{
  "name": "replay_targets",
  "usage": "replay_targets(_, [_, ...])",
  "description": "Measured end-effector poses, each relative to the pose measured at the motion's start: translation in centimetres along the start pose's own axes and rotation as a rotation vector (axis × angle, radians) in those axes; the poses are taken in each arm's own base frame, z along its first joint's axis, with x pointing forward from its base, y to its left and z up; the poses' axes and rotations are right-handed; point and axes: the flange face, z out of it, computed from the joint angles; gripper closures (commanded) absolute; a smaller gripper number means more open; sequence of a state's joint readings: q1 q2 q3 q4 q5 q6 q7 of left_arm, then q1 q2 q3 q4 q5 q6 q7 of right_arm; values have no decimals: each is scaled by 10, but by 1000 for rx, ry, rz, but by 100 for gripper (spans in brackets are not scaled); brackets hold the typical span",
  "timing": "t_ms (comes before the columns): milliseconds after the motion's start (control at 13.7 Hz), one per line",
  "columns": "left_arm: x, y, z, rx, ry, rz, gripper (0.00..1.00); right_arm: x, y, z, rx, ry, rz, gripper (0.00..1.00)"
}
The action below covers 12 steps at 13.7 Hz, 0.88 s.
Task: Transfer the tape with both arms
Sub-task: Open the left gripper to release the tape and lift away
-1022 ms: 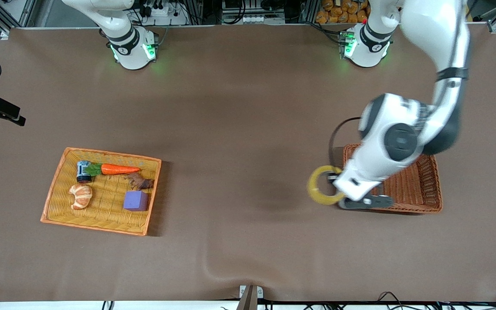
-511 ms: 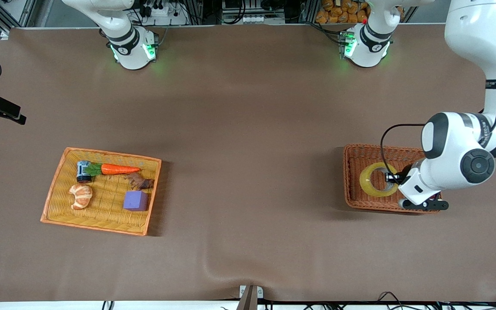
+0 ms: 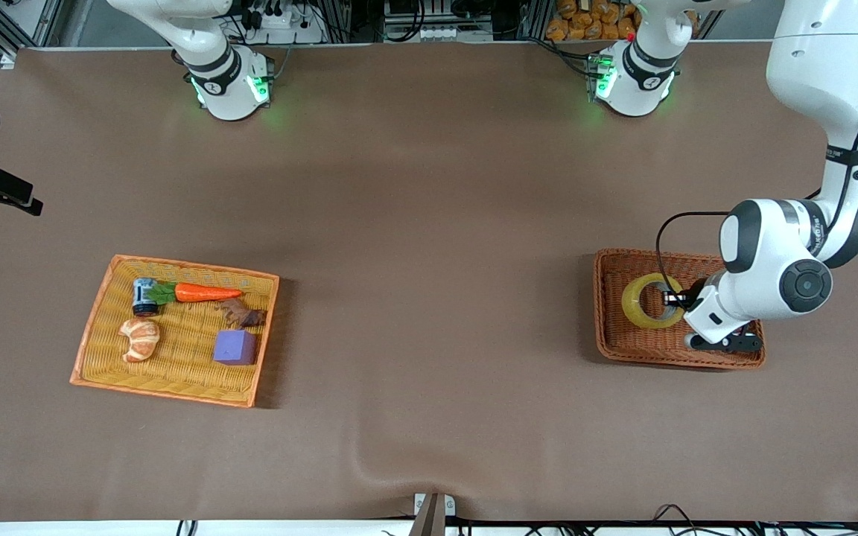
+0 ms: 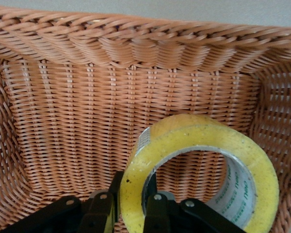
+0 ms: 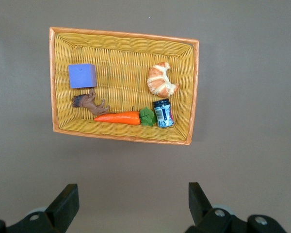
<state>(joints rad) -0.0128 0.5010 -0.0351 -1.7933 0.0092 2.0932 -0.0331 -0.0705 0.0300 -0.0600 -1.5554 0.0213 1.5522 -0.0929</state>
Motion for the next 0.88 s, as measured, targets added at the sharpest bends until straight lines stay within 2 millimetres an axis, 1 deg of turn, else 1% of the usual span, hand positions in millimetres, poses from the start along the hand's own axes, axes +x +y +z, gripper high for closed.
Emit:
replay_targets(73, [1, -1, 0, 0, 5, 8, 0, 0, 1, 0, 0, 1, 2, 0])
replay_targets(146, [4, 0, -5, -1, 17, 22, 0, 0, 2, 0, 0, 1, 4, 0])
replay_targets(219, [8, 2, -17, 0, 36, 37, 0, 0, 4, -1, 0, 2, 8, 0])
replay_targets(292, [13, 3, -34, 8, 52, 47, 0, -1, 6, -1, 0, 3, 10, 0])
replay_targets(438, [23, 0, -82, 31, 83, 54, 0, -1, 9, -3, 0, 7, 17, 0])
replay_targets(584, [21, -8, -132, 31, 134, 39, 0, -2, 14, -4, 1, 9, 26, 0])
replay_targets(657, [15, -10, -158, 32, 163, 36, 0, -2, 15, -4, 1, 10, 28, 0])
replay_targets(730, [5, -8, -186, 34, 188, 37, 0, -2, 15, -5, 1, 10, 28, 0])
replay_targets(876, [-29, -1, -244, 37, 218, 46, 0, -2, 15, -5, 1, 11, 27, 0])
